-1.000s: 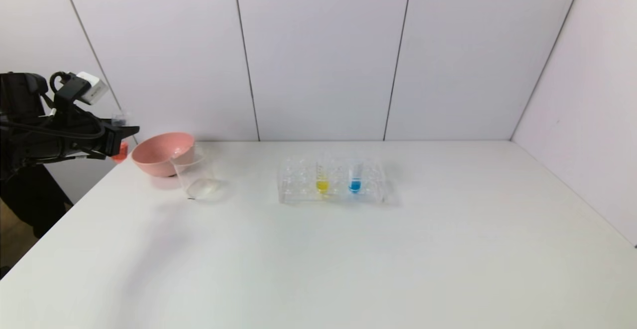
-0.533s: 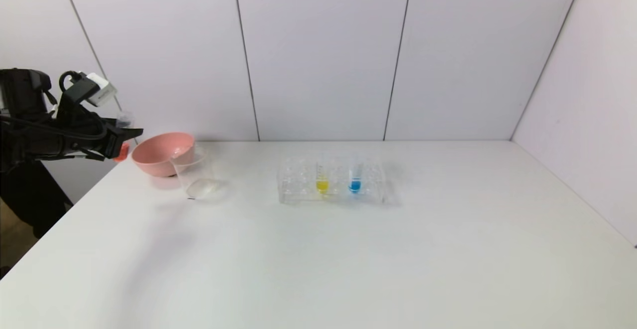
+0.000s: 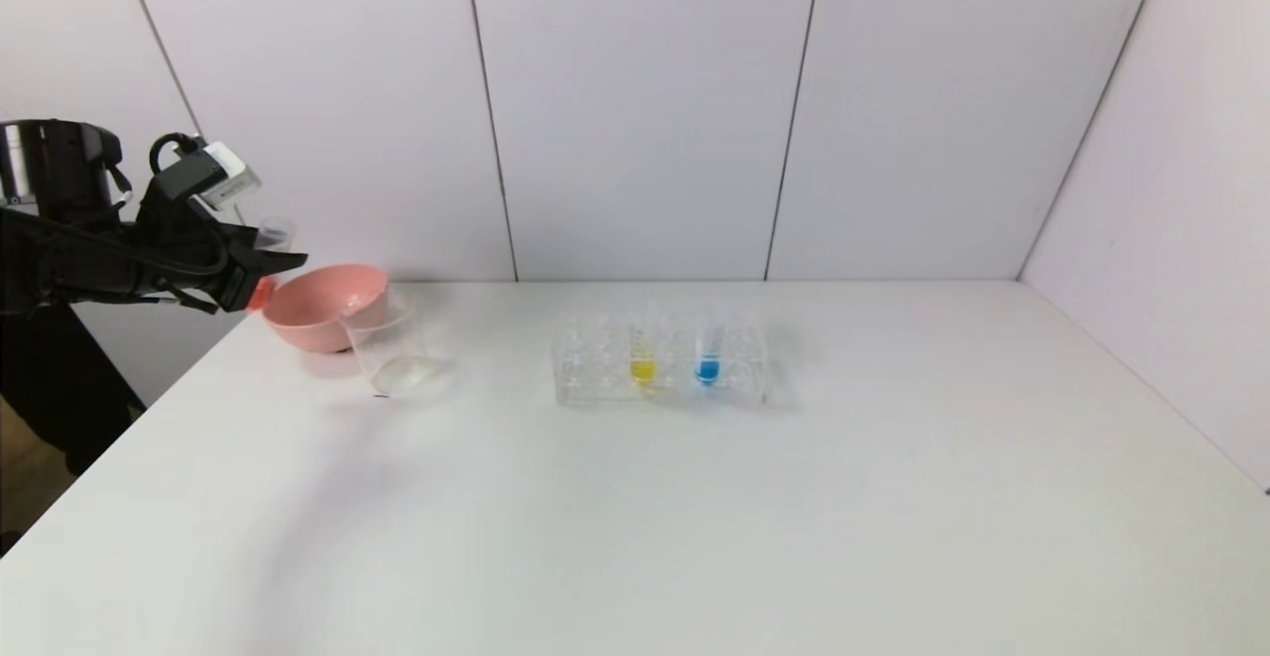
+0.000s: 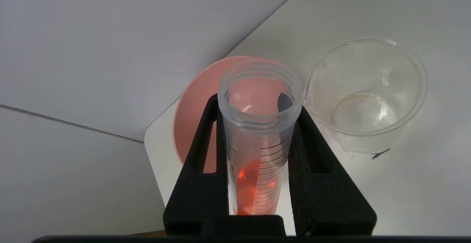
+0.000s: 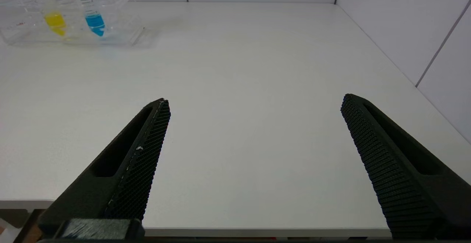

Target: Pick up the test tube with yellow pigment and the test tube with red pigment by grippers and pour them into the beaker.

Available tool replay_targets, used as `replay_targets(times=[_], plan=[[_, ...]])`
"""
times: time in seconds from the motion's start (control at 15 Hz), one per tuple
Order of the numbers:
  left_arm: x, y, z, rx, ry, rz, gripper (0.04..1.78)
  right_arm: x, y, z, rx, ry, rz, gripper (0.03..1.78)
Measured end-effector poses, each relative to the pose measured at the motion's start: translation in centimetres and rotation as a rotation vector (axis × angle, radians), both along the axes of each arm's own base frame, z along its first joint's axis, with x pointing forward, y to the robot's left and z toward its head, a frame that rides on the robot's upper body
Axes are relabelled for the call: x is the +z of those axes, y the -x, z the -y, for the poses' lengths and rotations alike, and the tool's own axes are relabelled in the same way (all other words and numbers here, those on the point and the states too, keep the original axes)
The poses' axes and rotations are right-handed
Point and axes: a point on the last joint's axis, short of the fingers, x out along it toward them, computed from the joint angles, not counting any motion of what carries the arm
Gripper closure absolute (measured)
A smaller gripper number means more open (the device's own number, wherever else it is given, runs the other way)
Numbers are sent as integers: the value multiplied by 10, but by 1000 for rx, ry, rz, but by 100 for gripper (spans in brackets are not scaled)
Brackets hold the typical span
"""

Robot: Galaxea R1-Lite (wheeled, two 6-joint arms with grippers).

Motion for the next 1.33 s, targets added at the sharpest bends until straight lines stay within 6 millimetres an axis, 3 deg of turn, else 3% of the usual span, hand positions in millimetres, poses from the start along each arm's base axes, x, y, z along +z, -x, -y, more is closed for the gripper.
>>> replay_targets(times=[0.8,1.33], plan=[[4,2,11,-110,-159,-126,135,0,0,0,0,0,0,11],[10,7,25,-54,-236,-222,135,0,0,0,0,0,0,11]])
